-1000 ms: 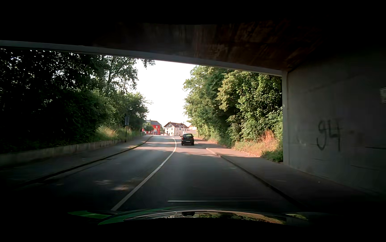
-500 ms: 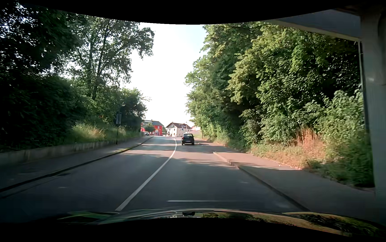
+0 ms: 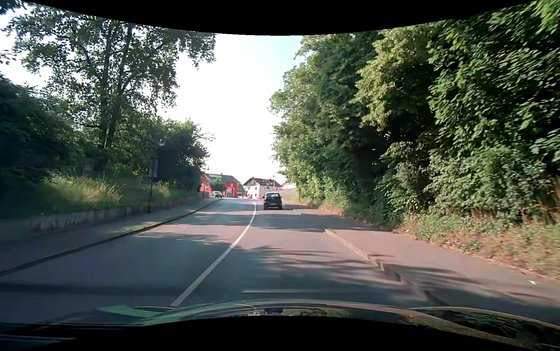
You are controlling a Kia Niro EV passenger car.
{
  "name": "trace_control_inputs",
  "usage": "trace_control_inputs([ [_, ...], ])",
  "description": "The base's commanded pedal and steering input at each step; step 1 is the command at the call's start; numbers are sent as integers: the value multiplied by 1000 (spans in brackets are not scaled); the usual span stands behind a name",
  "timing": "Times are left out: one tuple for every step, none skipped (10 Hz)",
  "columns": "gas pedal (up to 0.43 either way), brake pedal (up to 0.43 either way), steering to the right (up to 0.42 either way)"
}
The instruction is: Follow the waypoints while adhering to traffic rules and regulations
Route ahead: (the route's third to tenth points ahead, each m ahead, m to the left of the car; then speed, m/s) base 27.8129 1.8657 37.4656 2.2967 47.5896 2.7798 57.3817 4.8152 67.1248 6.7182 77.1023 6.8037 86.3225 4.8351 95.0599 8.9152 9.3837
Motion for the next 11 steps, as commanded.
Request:
trace_control_inputs([
  [59,0,-13],
  [59,0,-12],
  [59,0,-13],
  [59,0,-12],
  [67,0,-12],
  [67,0,-11],
  [67,0,-10],
  [67,0,-10],
  [67,0,-10],
  [67,0,-9],
  [67,0,-8],
])
